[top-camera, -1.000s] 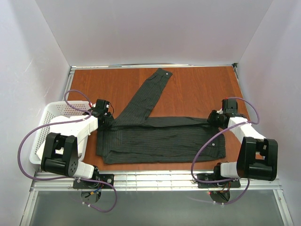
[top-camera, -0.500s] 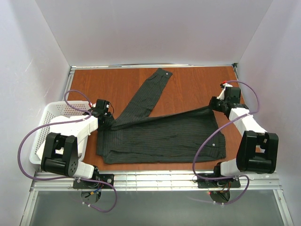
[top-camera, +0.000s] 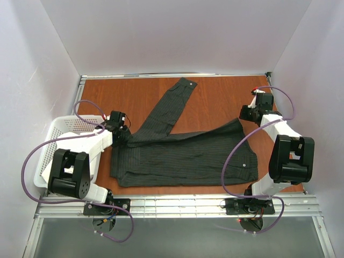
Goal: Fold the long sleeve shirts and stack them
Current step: Fold the shirt
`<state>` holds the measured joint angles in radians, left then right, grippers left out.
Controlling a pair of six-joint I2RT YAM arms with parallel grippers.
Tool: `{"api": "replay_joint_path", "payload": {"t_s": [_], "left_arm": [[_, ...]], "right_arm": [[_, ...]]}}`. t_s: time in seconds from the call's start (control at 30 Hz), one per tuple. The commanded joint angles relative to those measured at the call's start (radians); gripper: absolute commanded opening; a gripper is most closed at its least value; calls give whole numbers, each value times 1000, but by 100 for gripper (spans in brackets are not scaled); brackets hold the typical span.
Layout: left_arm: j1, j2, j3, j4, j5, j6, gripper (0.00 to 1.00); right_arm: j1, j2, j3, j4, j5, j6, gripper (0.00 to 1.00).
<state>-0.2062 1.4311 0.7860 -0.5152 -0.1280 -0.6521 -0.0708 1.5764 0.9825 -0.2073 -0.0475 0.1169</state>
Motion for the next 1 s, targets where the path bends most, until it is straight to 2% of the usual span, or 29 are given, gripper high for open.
{"api": "replay_joint_path", "payload": {"t_s": [0.0, 0.3, 0.5, 0.7, 0.77, 0.9, 0.93, 0.97], "left_arm": [[-1, 12, 50, 20, -1, 23, 1], [-1, 0, 21, 63, 11, 49, 1], [-1, -11, 6, 67, 24, 51, 2], [-1, -79, 15, 38, 13, 39, 11], [-1, -110, 21, 24, 2, 40, 17], [-1, -188, 36, 6, 17, 54, 36], [-1, -196, 42, 3, 28, 65, 42], [-1, -201, 47, 0, 36, 69, 53]], "right_arm": [[-3, -22, 58, -27, 3, -3, 38], [-3, -104, 7, -40, -123, 20, 38], [-3, -191, -61, -81, -97, 113, 38], [0, -223, -125, -98, -192, 150, 38], [8, -227, -142, -99, -221, 144, 38], [95, -236, -130, -99, -252, 129, 39], [115, -234, -120, -99, -249, 124, 38], [135, -227, -116, -99, -246, 121, 39]]}}
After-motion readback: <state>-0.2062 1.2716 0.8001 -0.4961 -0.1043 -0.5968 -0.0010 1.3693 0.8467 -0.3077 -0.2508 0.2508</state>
